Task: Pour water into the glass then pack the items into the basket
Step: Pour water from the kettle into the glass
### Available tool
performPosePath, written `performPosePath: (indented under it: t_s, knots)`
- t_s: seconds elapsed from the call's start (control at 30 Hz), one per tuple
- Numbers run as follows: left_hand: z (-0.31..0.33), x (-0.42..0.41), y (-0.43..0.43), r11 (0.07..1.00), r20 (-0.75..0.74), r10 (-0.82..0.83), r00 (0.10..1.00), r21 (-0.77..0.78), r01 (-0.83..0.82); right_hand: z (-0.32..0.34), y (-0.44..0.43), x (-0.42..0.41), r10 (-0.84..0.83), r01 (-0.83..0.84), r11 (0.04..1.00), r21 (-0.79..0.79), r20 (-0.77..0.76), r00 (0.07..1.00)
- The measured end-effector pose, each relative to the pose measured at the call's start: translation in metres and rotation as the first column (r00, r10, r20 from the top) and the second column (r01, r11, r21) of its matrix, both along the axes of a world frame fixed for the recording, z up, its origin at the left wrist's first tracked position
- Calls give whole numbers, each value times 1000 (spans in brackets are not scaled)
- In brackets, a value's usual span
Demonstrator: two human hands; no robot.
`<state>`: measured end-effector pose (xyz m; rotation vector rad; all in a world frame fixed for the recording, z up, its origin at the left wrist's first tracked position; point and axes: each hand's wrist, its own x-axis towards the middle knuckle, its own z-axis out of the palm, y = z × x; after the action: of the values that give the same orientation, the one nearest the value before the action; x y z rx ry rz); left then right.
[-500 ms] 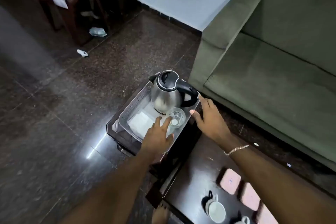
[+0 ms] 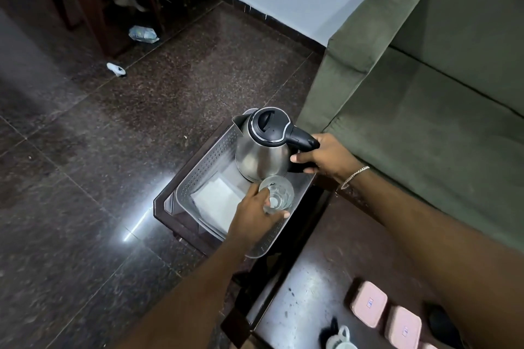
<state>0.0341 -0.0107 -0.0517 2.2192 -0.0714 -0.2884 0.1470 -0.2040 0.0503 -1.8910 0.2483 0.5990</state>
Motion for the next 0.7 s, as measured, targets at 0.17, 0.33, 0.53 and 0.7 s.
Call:
performPosePath:
  t_s: [0.17, 0.33, 0.53, 0.7]
  knots:
    - [-3, -3, 5, 1000, 16, 22, 1000, -9, -22, -3, -1, 4, -57, 58, 998, 14, -42, 997]
    - [14, -15, 18, 986, 18, 138, 990, -96, -136, 1, 7, -10, -152, 151, 985, 88, 4, 988]
    - [54, -21, 37, 958, 93, 241, 966, -181, -221, 43, -6, -29, -313, 301, 916, 265, 6, 950]
    - [86, -24, 33, 963, 159, 218, 963, -193, -186, 113, -54, -50, -352, 303, 883, 357, 79, 933]
